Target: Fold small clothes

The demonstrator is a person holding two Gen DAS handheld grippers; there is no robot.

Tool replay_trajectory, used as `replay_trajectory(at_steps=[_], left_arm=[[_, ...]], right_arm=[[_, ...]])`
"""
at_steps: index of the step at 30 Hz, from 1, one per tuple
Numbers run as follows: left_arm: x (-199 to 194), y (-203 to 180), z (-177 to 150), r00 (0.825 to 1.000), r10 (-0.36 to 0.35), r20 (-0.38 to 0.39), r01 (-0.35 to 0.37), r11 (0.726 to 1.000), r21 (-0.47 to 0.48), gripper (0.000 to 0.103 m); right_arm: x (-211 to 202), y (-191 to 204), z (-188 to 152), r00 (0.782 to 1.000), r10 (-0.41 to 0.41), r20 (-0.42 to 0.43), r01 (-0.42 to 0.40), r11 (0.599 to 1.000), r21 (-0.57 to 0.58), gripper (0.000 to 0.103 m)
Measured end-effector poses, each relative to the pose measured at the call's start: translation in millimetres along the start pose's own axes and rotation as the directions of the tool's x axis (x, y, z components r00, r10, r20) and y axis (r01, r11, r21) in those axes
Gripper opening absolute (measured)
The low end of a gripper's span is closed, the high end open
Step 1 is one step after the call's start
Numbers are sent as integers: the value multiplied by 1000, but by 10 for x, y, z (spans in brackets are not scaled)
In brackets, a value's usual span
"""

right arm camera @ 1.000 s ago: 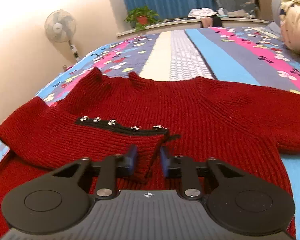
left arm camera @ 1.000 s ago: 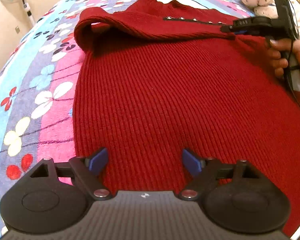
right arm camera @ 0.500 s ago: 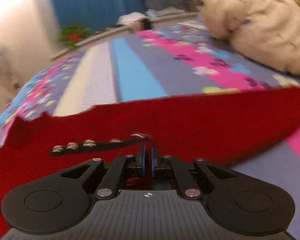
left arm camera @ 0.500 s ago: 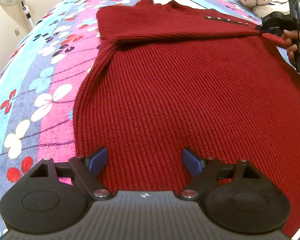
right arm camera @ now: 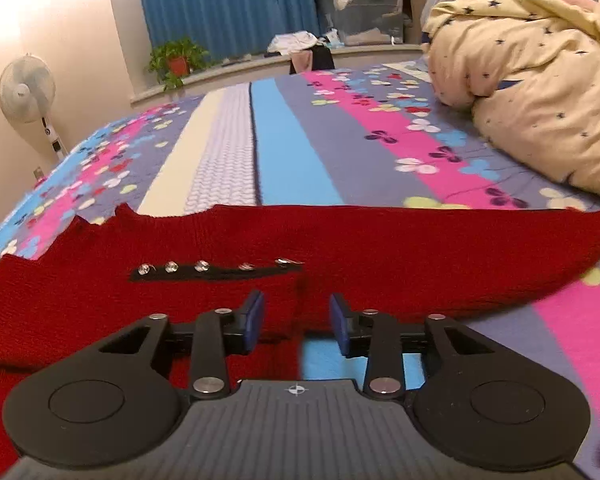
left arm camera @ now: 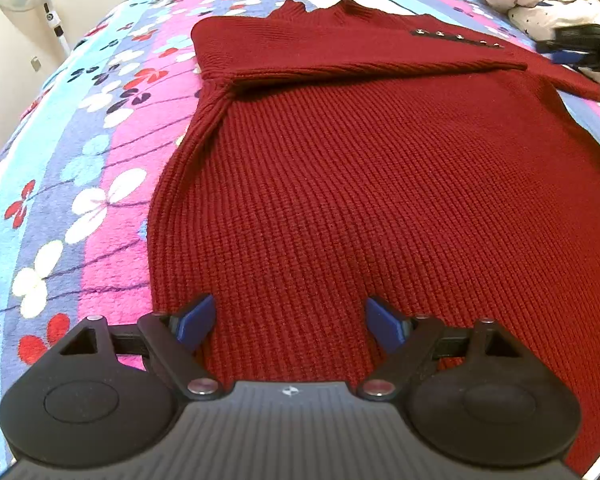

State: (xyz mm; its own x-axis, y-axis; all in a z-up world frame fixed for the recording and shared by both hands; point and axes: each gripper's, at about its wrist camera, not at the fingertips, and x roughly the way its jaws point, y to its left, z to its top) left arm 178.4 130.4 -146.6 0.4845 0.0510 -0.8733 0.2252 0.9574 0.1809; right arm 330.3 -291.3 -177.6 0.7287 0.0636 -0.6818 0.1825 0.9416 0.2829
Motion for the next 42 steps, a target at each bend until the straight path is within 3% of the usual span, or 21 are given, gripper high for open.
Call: replay_trajectory(at_steps=[3,8,10,12,14,19,22,28,34,37,42], left_arm=[[-35,-30,14,1000,14,5,-14,1000,17,85],[-140,17,50,998,37,49,-36,999,-18,83],[-169,60,55,997,44,56,-41,998,-51,83],[-141,72,40,998,53,36,-51,997,-63,83],[-78,23,2,998,67,-6,-67,997,-36,83],[-192,-138,-16,993,104,49,-106,993,41,83],[-259,-182,12,984,131,122,-138,989,52,83],[-285,-245,157,954,190,230,-192,981,-17,83],[-250,-389,279,937,172,303,-168,985,-40,83],[-184,-434,285,943,165,289,-162,986,-34,83],[-101,-360,319,956,147,252,-135,989,-65,83]], right_arm=[[-378,-50,-191,998,50,-50,-51,999,-13,48],[-796,25,-637,979,126,-158,-148,980,-134,58],[-698,14,-827,956,44,-289,-102,976,-190,58],[-634,-66,-946,941,-25,-339,-49,976,-210,63],[-726,-175,-890,951,-15,-308,-31,989,-143,67],[-1062,-489,-715,992,-13,-122,7,999,-49,64],[-1096,-749,-622,997,-51,-62,52,998,19,65],[-985,-1293,-430,994,-96,56,82,975,206,65],[-631,-1861,-293,986,-144,83,104,925,367,65],[-385,-2151,-264,978,-201,60,156,887,435,65],[37,-2483,-279,982,-182,54,121,819,561,65]])
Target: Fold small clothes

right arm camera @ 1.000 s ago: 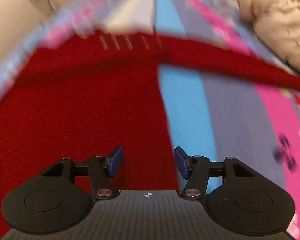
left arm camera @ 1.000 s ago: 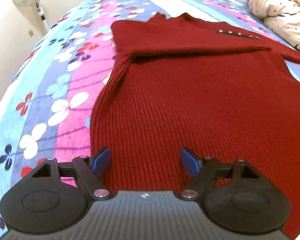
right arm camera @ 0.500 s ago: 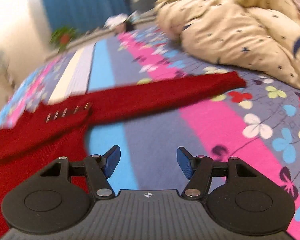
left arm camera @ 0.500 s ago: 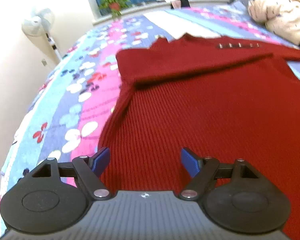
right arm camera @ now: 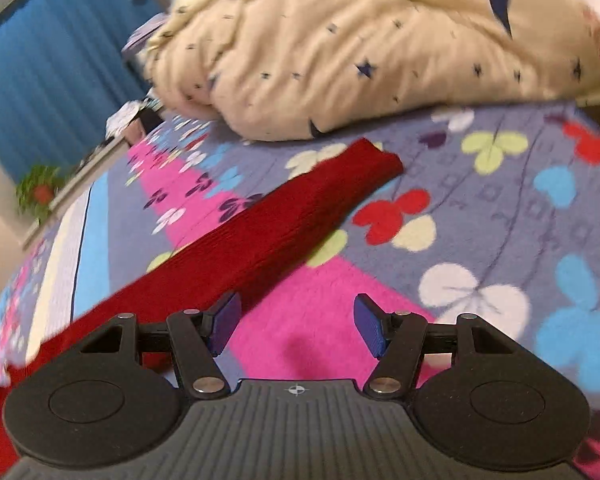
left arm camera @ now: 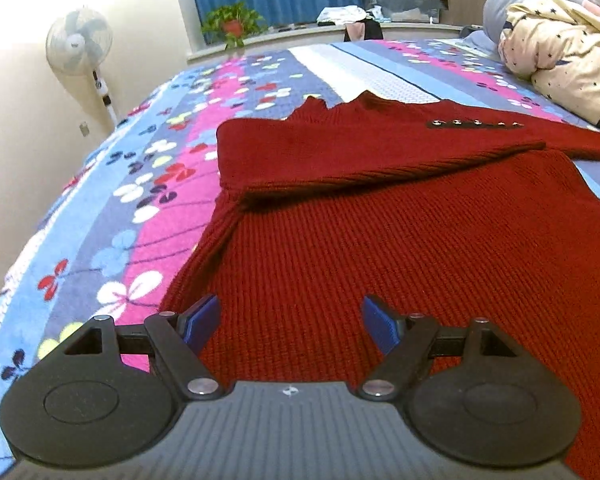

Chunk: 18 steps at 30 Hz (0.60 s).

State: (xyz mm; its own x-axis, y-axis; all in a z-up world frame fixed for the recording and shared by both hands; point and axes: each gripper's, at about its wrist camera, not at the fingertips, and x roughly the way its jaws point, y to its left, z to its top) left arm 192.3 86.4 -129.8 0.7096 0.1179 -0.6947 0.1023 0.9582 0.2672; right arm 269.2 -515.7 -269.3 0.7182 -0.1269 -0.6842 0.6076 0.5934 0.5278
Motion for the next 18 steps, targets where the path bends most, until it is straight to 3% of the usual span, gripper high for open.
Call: replay_trajectory(at_steps=[5,8,12,14,15,16,18], left_arm=[[175,-29,-38,998,7,-70,-4,999,42,83],[226,-48,-78,997,11,-78,-5,997,73,83],[281,-16,-72,995,-1,-95,7,998,59,84],[286,-19,-69,995,-1,-99,7,998,61,84],[283,-19,-69,995,-1,-99,7,998,63,84],[282,-18,-72,995,0,-99,7,998,66,84],[283,-24,-67,995,0,-99,7,998,70,84]], right_arm=[[343,106,-19,999,-26,46,27,999,-35,71],[461,189,-20,997,-18,71,24,997,-74,84],[525,249,-1,995,-42,88,51,992,-112,82],[523,250,40,992,-73,107,83,992,-90,62],[539,239,63,992,-69,106,78,994,-81,34],[547,227,75,994,-49,97,56,996,-66,20],[539,252,91,993,-43,109,50,996,-69,15]])
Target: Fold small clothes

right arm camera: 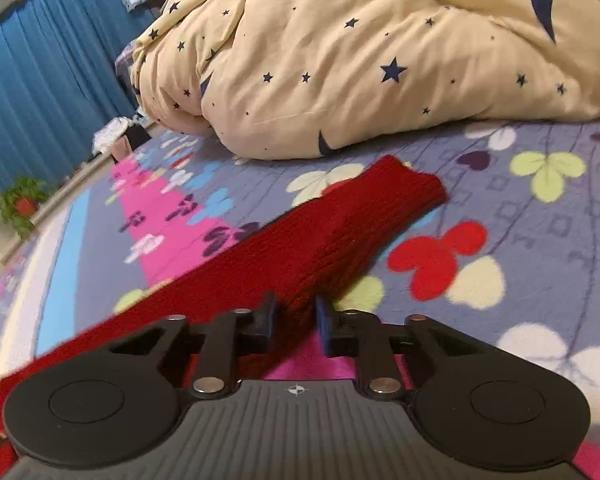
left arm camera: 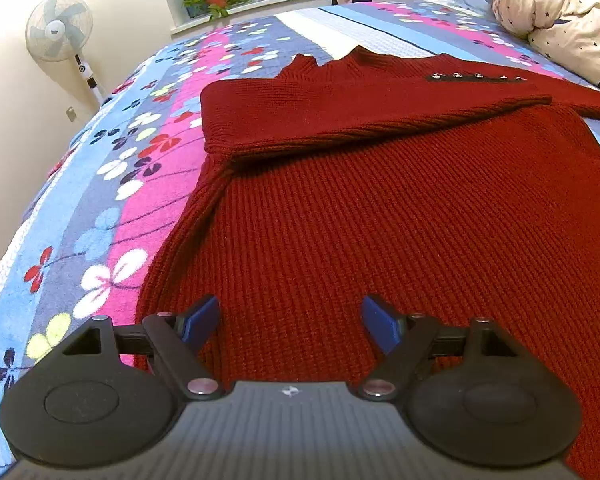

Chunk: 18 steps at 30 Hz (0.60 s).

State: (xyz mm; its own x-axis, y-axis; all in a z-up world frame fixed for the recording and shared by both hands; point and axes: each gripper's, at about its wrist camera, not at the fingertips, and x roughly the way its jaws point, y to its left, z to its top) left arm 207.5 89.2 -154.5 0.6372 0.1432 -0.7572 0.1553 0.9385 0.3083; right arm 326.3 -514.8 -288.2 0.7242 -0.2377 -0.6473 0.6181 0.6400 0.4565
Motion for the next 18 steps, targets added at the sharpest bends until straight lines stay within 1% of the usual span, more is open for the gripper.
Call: replay_trajectory(at_steps=[3,5,6,7,8,9,11,12,13,14,15,16,17,18], left_arm=[[2,6,10,1000,-2,-6,2,1000,-7,84],[1,13,16,1000,-4,-12,4,1000,-14,84],[-4,11,15,1000,-4,-15,4,1000,-16,84],[-5,13,17,1000,-5,-17,5,1000,-16,84],[-7,12,20,1000,-6,-19,6,1000,-17,84],[-6,14,22,1000,-8,-21,7,1000,-19,84],[2,32,29,1000,-15,-28,14,1000,-26,84],[11,46,35,999,-19,-31,18,999,-31,84],[15,53,38,999,-21,-34,20,999,-36,84],[15,54,39,999,-22,-37,20,999,-41,84],[15,57,40,999,-22,-39,20,999,-45,84],[15,56,39,999,-21,-40,19,999,-46,84],[8,50,35,999,-19,-39,17,999,-43,84],[0,45,29,999,-15,-38,14,999,-39,84]], right_arm=[[-121,242,25,998,-39,45,43,994,-99,13],[-338,535,74,992,-3,123,26,981,-190,13],[-497,773,66,984,31,176,18,962,-274,13],[-641,1004,23,973,67,219,15,936,-351,13],[-796,1255,-57,960,120,254,2,901,-434,13],[-964,1531,-182,942,194,274,-23,852,-523,13],[-1271,2064,-516,902,339,268,-79,738,-670,13],[-1412,2351,-738,884,404,234,-117,676,-728,13],[-1508,2590,-938,876,447,180,-164,628,-761,13],[-1576,2793,-1112,872,479,105,-235,596,-768,13],[-1628,2994,-1306,861,509,-6,-342,570,-747,16],[-1657,3149,-1486,842,526,-115,-436,541,-719,17],[-1670,3270,-1650,819,530,-220,-514,508,-691,19],[-1683,3374,-1848,795,509,-331,-580,475,-662,29]])
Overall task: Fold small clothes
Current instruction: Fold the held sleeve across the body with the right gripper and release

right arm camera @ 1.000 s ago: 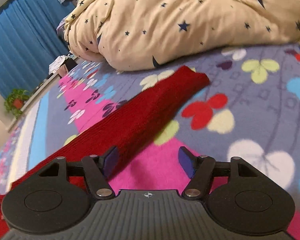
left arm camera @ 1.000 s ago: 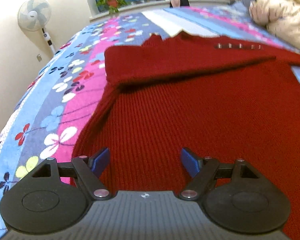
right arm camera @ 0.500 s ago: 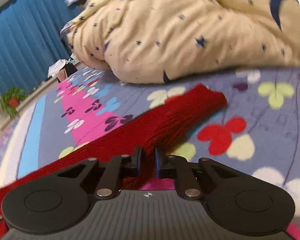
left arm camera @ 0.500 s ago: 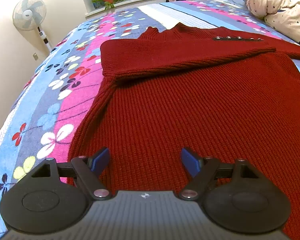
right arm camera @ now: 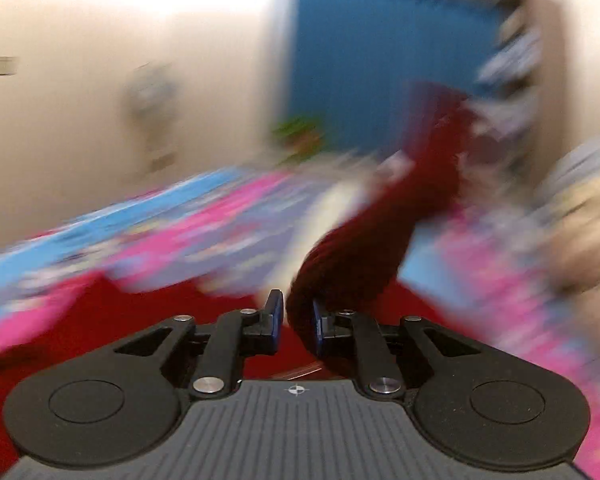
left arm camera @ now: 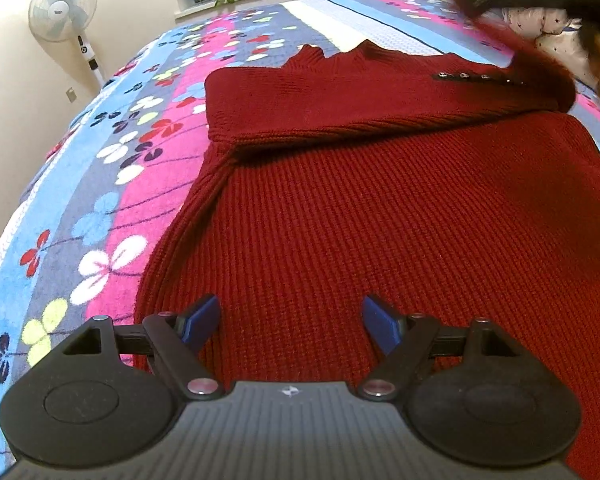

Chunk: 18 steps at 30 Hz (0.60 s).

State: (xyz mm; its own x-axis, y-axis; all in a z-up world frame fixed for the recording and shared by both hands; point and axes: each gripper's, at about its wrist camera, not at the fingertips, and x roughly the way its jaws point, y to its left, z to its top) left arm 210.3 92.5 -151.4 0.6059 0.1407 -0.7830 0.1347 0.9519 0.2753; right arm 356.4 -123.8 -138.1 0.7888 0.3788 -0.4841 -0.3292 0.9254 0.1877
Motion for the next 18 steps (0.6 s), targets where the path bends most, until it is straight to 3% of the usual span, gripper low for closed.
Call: replay_trajectory(at_steps=[2,7,11,15,18], left_arm=[[-15,-7,-12,1000,6,0,-6,1000,4,84],[-61,-10,-23,1000,5,1,-5,1000,6,84],[-94,-20,-30,1000,9,2,-9,1000,6,84],[-168,-22,-43,1000,15,25,-15,1000,-4,83],[-253,-24,-76,997,36,68,-36,999,-8,82]], right_arm=[[34,239,-119,993,62,-97,-63,998,-3,35],[-547,66,-245,989,63,-135,-53,995,79,44],[-1165,-274,-431,978,-16,-207,27,998,50,53],[-1646,-625,-731,946,-126,-300,147,988,50,59],[-1837,-886,-1034,921,-181,-344,244,958,148,61]])
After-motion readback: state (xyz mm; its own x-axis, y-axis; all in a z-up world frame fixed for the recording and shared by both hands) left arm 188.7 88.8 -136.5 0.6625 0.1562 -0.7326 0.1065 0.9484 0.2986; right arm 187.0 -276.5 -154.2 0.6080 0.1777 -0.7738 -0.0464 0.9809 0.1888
